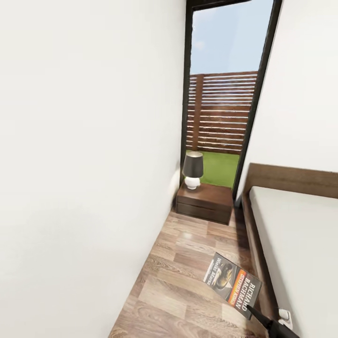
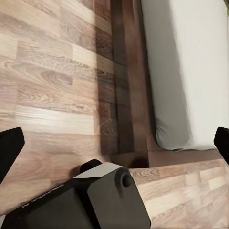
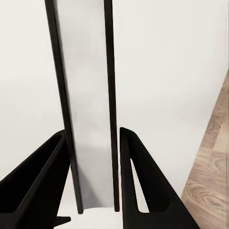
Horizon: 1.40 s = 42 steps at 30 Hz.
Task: In the bedroom, move the book from the bed onto either nightstand, and place the two sandals side by side next to the bed.
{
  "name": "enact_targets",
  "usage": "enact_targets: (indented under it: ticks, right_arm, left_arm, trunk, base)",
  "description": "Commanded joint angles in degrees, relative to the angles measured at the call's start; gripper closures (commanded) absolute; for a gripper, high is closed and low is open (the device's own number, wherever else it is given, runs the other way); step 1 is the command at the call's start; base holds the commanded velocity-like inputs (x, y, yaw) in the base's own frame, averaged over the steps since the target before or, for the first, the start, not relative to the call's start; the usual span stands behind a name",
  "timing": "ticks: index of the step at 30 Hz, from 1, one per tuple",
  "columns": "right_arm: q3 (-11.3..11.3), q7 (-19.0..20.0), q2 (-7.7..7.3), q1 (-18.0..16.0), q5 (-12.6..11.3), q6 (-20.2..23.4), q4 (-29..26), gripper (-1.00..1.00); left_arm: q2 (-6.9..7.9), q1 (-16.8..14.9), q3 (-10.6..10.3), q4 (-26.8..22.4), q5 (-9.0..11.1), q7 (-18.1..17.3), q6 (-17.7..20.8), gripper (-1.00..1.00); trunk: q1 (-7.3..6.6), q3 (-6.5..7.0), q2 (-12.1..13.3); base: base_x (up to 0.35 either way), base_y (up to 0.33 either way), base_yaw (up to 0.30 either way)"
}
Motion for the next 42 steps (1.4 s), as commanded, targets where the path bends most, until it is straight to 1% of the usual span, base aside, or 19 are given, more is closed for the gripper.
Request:
enact_targets:
  ticks: [1, 14, 19, 23, 29, 34, 42]
  right_arm:
    - [0.01, 0.10, -0.02, -0.14, -0.30, -0.65, 0.26, 1.00]
    - [0.04, 0.14, -0.02, -0.15, -0.30, -0.61, 0.26, 1.00]
    - [0.03, 0.11, -0.02, -0.12, -0.30, -0.62, 0.26, 1.00]
    - [0.03, 0.10, -0.02, -0.14, -0.30, -0.65, 0.26, 1.00]
    - [0.03, 0.07, 0.00, -0.14, -0.30, -0.63, 0.26, 1.00]
    - [-0.02, 0.07, -0.02, -0.13, -0.30, -0.67, 0.26, 1.00]
    - [-0.03, 0.07, -0.01, -0.14, -0.30, -0.67, 0.26, 1.00]
  left_arm:
    - [0.02, -0.03, -0.48, -0.01, 0.36, -0.08, -0.38, -1.00]
    - [0.02, -0.03, -0.48, -0.01, 0.36, -0.08, -0.38, -1.00]
    - [-0.06, -0.03, -0.48, -0.01, 0.36, -0.08, -0.38, -1.00]
    - [-0.27, -0.01, -0.48, -0.01, 0.36, -0.08, -0.38, -1.00]
    - [-0.32, -0.03, -0.48, -0.01, 0.36, -0.08, -0.38, -1.00]
    - [-0.33, -0.03, -0.48, -0.01, 0.36, -0.08, -0.38, -1.00]
    - [-0.33, -0.03, -0.48, -0.01, 0.36, -0.08, -0.38, -1.00]
  trunk:
    - [0.04, -0.13, -0.13]
    - [0.04, -0.13, -0.13]
    - [0.04, -0.13, -0.13]
    - [0.04, -0.13, -0.13]
    - [0.04, -0.13, -0.13]
    - [0.04, -0.13, -0.13]
    - [0.04, -0.13, -0.13]
  base:
    - [0.000, 0.000, -0.282]
    - [0.001, 0.000, -0.282]
    - [0.205, 0.000, -0.248]
    - [0.307, 0.000, -0.155]
    - [0.264, 0.000, -0.035]
    - [0.035, 0.000, -0.100]
    - [0.002, 0.000, -0.265]
